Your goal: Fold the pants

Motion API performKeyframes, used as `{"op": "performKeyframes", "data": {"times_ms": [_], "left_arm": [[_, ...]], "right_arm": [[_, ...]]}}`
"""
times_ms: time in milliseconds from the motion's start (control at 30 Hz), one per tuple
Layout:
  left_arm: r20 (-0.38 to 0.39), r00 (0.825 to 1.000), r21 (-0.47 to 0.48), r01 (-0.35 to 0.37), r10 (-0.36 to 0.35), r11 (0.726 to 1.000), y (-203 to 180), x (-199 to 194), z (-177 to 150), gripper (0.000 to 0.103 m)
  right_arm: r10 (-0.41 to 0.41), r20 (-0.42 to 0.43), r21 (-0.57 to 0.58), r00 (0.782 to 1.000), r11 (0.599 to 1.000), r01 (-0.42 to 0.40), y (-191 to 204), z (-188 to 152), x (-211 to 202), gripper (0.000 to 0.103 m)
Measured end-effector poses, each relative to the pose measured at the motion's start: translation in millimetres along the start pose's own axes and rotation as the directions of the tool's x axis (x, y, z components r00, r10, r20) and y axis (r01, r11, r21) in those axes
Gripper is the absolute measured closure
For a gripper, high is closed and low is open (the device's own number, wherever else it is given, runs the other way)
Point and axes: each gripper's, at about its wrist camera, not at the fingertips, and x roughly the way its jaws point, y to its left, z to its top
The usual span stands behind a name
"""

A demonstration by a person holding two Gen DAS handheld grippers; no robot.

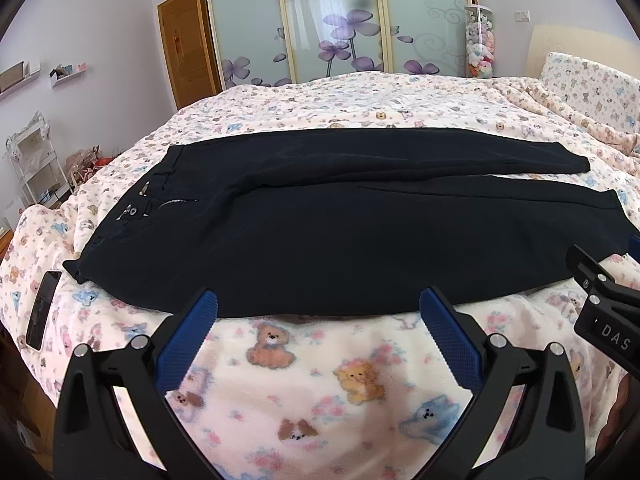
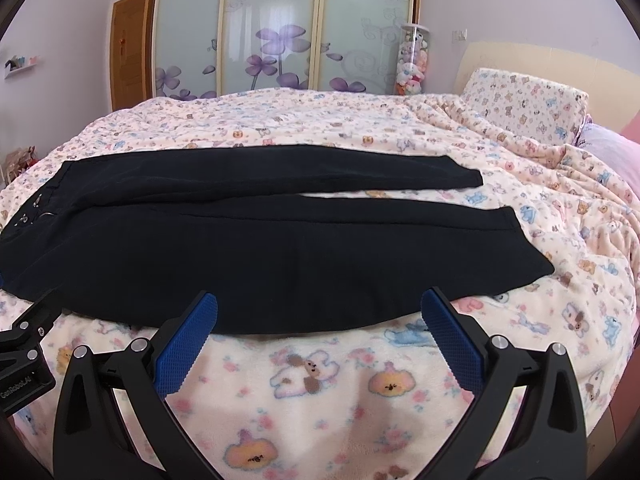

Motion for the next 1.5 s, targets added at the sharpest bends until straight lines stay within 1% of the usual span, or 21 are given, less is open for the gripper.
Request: {"op": "performKeyframes", "data": {"times_ms": [67,200,300,400,567,667,700,800,867,933,1000,1033,1100,1167,1233,1300,1333,1400,1433,1467,1500], "left_arm": [[-0.009,1.000,0.002,0.000,0.000,1.000,-0.1,3.9,0.3,0.002],[-0.048,0.999,0.010,-0.007,0.007,1.000,-3.1,17.0,-0.5,0.002],[-0.083,0.996,0.024,-0.013,0.015,1.000,-8.1,28.7,-3.0,0.002],[-0.117,0.993,0.037,-0.007,0.011,0.999,-13.3,40.3,-6.2,0.002],[-0.127,0.991,0.046,-0.032,0.037,0.998,-18.0,50.1,-8.7,0.002],[-0.130,0.991,0.036,-0.033,0.037,0.999,-16.8,52.9,-7.8,0.002],[-0.124,0.992,0.028,-0.030,0.033,0.999,-15.7,51.8,-7.5,0.002],[-0.077,0.997,-0.010,-0.010,0.009,1.000,-6.9,42.6,-3.7,0.002],[-0.053,0.999,-0.033,0.009,-0.011,0.999,-3.1,37.7,2.9,0.002],[-0.021,0.999,-0.071,0.036,-0.037,0.997,3.9,34.0,15.1,0.002],[0.026,0.999,-0.110,0.036,-0.033,0.993,8.7,31.7,28.6,0.002],[0.055,0.998,-0.123,0.033,-0.027,0.992,9.9,31.8,38.2,0.002],[0.094,0.995,-0.126,0.040,-0.029,0.991,9.2,36.9,56.3,0.002],[0.140,0.990,-0.127,0.026,-0.008,0.992,6.4,41.0,68.3,0.002],[0.209,0.978,-0.132,0.025,0.003,0.991,3.6,44.8,72.9,0.002],[0.220,0.976,-0.135,0.032,-0.001,0.990,1.2,51.7,71.1,0.002],[0.200,0.979,-0.123,0.058,-0.033,0.991,-1.0,59.0,69.0,0.002],[0.159,0.984,-0.115,0.102,-0.083,0.988,-1.9,68.3,63.8,0.002],[0.136,0.981,-0.120,0.152,-0.136,0.981,-0.1,73.3,60.8,0.002],[0.125,0.977,-0.131,0.188,-0.172,0.973,2.4,76.2,58.7,0.002],[0.117,0.974,-0.148,0.213,-0.196,0.966,5.5,78.8,57.0,0.002]], "right_arm": [[0.000,-0.027,0.007,1.000,1.000,0.000,-2.9,-2.4,7.5,0.001],[0.008,-0.126,0.023,0.992,1.000,-0.005,-8.0,-8.4,28.7,0.001],[0.019,-0.229,0.052,0.973,0.999,-0.007,-12.2,-16.8,47.6,0.001],[0.026,-0.284,0.079,0.959,0.997,-0.004,-17.2,-20.9,54.8,0.001],[0.014,-0.280,0.065,0.960,0.998,0.005,-12.9,-22.3,47.5,0.001],[0.007,-0.280,0.044,0.960,0.999,0.005,-8.9,-22.2,46.0,0.001],[0.017,-0.266,0.048,0.964,0.999,-0.004,-8.2,-22.2,40.6,0.001],[0.051,-0.209,0.082,0.977,0.996,-0.035,-18.0,-7.2,34.8,0.001],[0.072,-0.135,0.104,0.988,0.993,-0.058,-30.7,10.7,23.5,0.001],[0.070,-0.064,0.104,0.995,0.993,-0.063,-44.5,30.5,16.5,0.001],[0.073,-0.002,0.095,0.997,0.993,-0.073,-59.2,48.3,15.4,0.001],[0.099,0.038,0.088,0.994,0.991,-0.102,-70.9,61.6,19.9,0.001],[0.147,0.065,0.093,0.987,0.984,-0.153,-95.3,85.4,36.7,0.001],[0.190,0.053,0.108,0.980,0.975,-0.195,-117.0,104.0,56.0,0.001],[0.237,0.012,0.157,0.971,0.959,-0.236,-146.7,130.3,88.9,0.001],[0.296,-0.020,0.234,0.955,0.930,-0.283,-179.5,155.5,127.5,0.001],[0.306,-0.029,0.260,0.952,0.921,-0.288,-189.3,162.4,140.1,0.001],[0.285,-0.063,0.308,0.957,0.917,-0.253,-214.5,175.7,172.1,0.001],[0.273,-0.081,0.333,0.958,0.914,-0.232,-228.1,183.2,191.9,0.001],[0.271,-0.091,0.355,0.958,0.908,-0.223,-237.6,188.5,205.4,0.002],[0.278,-0.098,0.379,0.955,0.898,-0.223,-246.0,191.6,218.5,0.004]]}}
